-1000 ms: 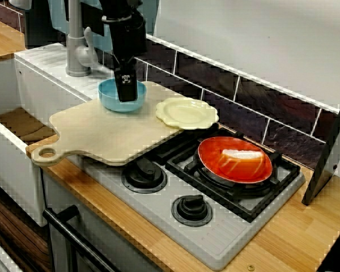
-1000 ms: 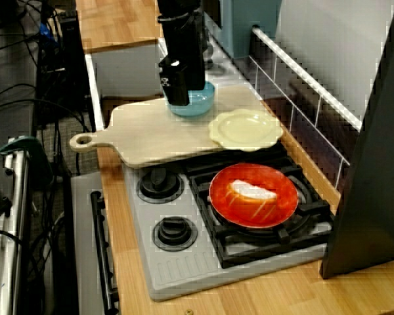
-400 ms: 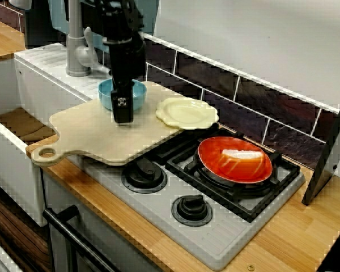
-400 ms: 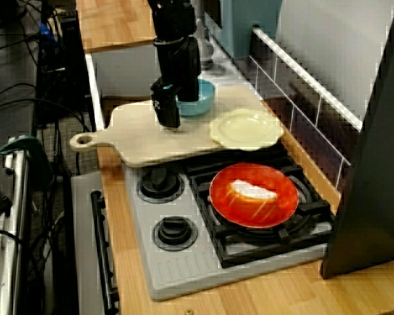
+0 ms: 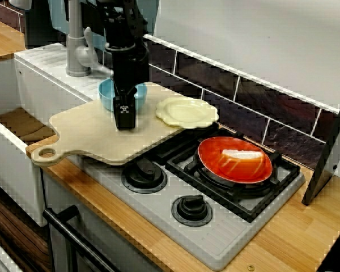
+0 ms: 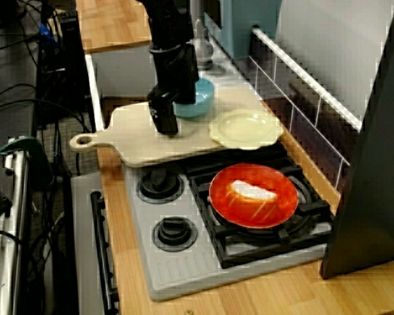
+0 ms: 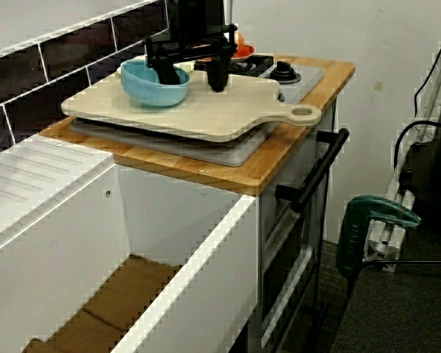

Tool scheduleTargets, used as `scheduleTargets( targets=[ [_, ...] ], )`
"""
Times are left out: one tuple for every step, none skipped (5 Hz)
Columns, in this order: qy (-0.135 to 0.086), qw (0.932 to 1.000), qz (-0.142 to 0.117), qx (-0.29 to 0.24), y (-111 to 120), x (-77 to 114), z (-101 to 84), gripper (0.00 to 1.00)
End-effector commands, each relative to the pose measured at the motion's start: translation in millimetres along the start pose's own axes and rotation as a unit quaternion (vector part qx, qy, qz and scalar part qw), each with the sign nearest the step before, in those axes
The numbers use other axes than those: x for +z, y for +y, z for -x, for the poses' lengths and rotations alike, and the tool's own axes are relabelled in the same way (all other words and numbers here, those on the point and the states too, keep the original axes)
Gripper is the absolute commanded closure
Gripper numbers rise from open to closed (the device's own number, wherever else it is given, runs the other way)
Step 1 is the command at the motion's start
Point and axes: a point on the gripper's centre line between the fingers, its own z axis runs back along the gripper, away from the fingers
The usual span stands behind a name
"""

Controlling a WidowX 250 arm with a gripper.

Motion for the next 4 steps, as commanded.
scheduleTargets(
  targets=[
    [-0.006, 0.9999, -0.015, -0.002, -27.2, 11.4, -6.7, 0.0],
    [-0.002, 0.9999, -0.017, 0.001, -36.0, 11.9, -12.2, 0.0],
    [-0.01, 0.9997, -0.018, 0.01, -38.0, 20.3, -13.5, 0.0],
    [-0.016, 0.9997, -0.017, 0.008, -40.8, 26.6, -9.9, 0.0]
  ],
)
